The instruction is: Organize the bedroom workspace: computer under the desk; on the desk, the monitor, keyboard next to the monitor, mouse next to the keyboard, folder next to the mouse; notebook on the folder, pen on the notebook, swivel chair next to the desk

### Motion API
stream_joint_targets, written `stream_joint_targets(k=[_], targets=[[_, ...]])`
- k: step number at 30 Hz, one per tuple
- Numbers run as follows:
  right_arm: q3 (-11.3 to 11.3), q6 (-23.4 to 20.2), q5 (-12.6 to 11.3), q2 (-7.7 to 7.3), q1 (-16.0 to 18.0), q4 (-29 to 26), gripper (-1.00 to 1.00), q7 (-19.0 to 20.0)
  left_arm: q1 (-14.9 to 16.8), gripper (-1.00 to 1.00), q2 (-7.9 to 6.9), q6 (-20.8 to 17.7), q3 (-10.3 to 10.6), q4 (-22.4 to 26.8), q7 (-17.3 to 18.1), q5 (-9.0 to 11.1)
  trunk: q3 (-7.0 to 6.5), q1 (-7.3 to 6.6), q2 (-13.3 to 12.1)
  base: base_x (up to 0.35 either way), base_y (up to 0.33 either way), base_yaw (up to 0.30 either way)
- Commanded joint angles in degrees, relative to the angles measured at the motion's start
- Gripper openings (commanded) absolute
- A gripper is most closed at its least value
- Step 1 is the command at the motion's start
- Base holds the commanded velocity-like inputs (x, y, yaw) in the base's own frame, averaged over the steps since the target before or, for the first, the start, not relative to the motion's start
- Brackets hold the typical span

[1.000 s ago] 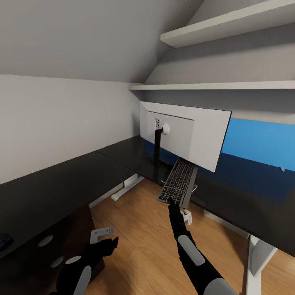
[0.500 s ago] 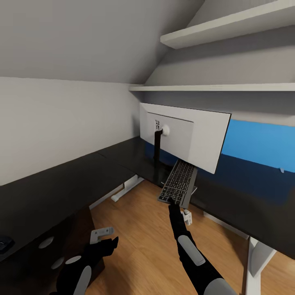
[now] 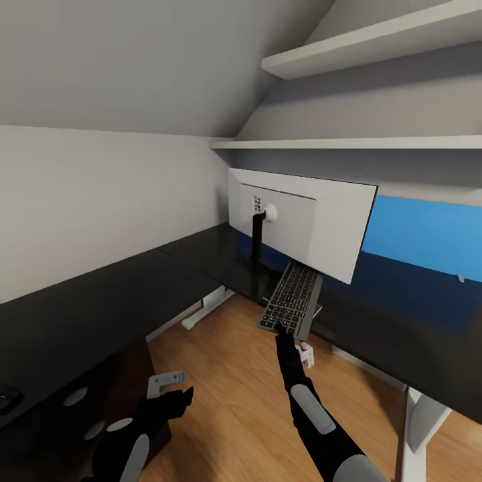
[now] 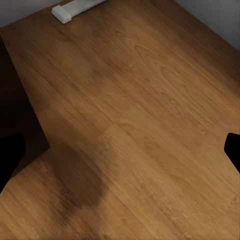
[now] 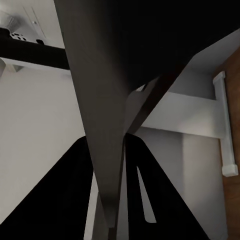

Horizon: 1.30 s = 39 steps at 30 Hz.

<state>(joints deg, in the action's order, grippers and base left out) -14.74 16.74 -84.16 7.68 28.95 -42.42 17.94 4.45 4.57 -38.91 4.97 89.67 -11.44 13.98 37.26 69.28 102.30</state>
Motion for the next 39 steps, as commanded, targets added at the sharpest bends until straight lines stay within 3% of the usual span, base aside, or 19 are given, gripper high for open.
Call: stream_joint_targets(k=[1,39], targets=[[-0.23,0.3,-0.66,-0.06,0.06,0.06,-1.0,0.44,0.04,1.0,0.0,-0.2,0.04,0.06,-0.51,0.61,0.08,-0.01,0.03,0.0,0.0,-0.039],[-0.12,0.22,-0.74,-0.29,0.06,0.01,-1.0,0.43,0.04,1.0,-0.09,-0.2,-0.04,0.08,-0.51,0.66,2.51,-0.01,0.03,0.0,0.0,-0.175]])
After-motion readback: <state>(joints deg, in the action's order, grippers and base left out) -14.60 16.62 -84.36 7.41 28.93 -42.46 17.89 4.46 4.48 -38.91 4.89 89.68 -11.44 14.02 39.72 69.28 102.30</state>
